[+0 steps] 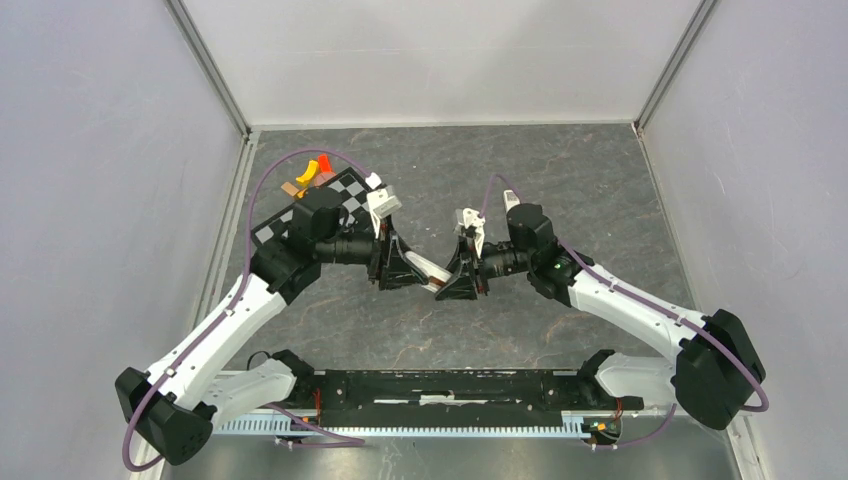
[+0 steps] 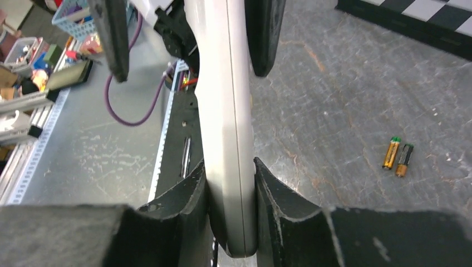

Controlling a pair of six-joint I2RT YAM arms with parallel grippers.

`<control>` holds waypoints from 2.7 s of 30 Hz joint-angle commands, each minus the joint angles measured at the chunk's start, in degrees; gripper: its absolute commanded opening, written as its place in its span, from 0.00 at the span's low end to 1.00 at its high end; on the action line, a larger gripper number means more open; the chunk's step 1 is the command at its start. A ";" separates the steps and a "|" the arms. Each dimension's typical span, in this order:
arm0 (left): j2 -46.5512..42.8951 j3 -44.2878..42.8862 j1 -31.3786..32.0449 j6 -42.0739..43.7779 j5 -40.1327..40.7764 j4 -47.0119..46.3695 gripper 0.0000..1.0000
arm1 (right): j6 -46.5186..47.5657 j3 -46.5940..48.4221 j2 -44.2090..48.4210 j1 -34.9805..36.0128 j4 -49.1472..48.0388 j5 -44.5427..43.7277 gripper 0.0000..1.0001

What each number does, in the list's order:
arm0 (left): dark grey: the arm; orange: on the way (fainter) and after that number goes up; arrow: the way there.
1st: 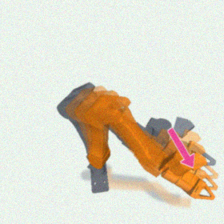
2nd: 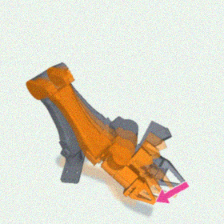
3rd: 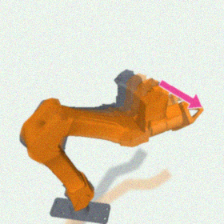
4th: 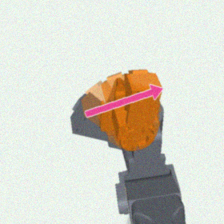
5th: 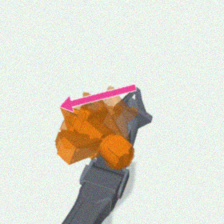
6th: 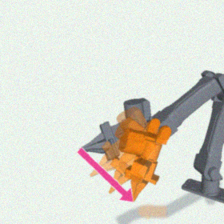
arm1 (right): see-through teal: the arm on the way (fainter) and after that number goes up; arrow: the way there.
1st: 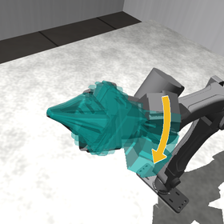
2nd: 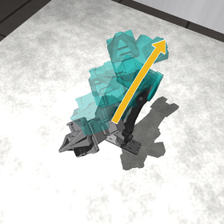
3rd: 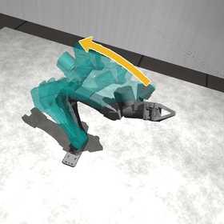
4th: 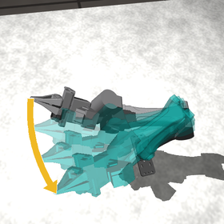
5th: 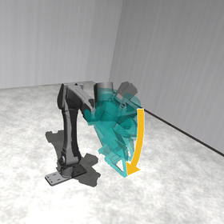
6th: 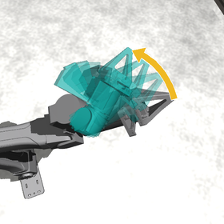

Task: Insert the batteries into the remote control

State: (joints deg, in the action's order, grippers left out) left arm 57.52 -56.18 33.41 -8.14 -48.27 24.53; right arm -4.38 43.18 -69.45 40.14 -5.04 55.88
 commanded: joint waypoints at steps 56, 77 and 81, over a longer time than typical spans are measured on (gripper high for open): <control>-17.72 9.28 0.10 -18.46 77.75 -2.72 0.02 | -8.65 24.18 -32.32 12.76 4.65 -59.47 0.34; -17.45 7.23 0.08 -17.34 79.67 -0.36 0.02 | -10.47 35.91 -46.36 15.67 15.42 -61.94 0.36; -17.36 7.22 0.08 -17.43 79.31 -0.45 0.02 | -10.25 36.36 -47.39 15.72 16.10 -62.03 0.36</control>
State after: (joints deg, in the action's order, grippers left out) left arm 40.38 -46.98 33.47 -27.53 29.98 25.26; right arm -15.29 76.95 -115.39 55.53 10.72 -5.08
